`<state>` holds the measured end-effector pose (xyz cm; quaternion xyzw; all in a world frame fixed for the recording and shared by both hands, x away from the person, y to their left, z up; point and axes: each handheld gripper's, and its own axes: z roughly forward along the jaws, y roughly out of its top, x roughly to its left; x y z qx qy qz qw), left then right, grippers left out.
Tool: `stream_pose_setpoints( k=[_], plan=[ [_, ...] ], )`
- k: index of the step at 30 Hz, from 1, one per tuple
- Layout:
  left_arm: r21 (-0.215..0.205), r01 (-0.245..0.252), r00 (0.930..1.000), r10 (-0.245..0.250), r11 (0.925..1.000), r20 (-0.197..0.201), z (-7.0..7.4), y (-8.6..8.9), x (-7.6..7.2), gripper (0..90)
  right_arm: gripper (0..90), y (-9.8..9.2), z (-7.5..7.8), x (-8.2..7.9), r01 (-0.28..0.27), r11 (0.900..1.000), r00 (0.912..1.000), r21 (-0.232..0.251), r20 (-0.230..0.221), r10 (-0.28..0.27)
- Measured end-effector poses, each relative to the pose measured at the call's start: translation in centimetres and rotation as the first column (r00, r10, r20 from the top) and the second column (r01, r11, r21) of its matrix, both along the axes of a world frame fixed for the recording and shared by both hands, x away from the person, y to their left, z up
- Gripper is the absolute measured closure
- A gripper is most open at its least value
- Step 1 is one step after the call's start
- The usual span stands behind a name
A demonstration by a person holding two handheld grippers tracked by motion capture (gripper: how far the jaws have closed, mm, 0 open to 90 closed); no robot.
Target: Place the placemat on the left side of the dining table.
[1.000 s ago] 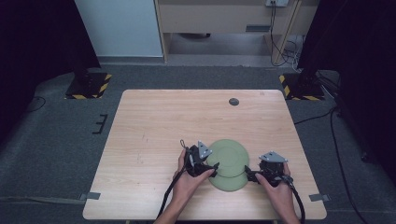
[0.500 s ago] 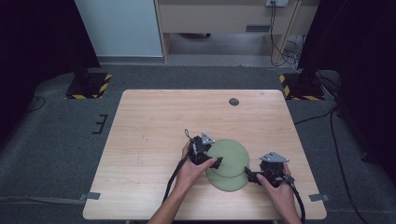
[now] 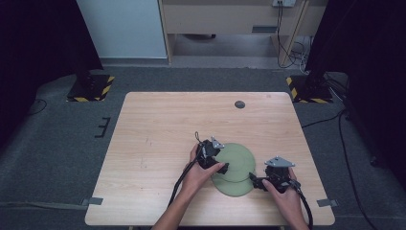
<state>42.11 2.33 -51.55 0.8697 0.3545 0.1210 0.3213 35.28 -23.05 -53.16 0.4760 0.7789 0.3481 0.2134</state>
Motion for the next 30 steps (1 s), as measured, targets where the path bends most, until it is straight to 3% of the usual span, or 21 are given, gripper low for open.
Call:
stream_pose_setpoints(
  k=[11,23,30],
  plan=[
    [-0.03,-0.002,0.9991,0.001,0.9996,-0.044,-0.16,0.12,0.26,4.6,5.8,0.02,-0.01,-0.01,-0.004,1.0,1.0,0.008,-0.006,0.004],
    [-0.039,-0.003,0.9989,0.001,0.9992,-0.047,-0.21,0.04,0.12,5.4,6.0,-0.02,-0.06,0.08,-0.007,1.0,1.0,0.012,-0.006,0.007],
    [-0.05,-0.006,0.9976,0.003,0.9987,-0.069,-0.32,0.19,0.34,5.0,3.1,-0.09,-0.16,0.29,-0.001,1.0,0.9999,0.016,-0.01,0.001]
  ],
)
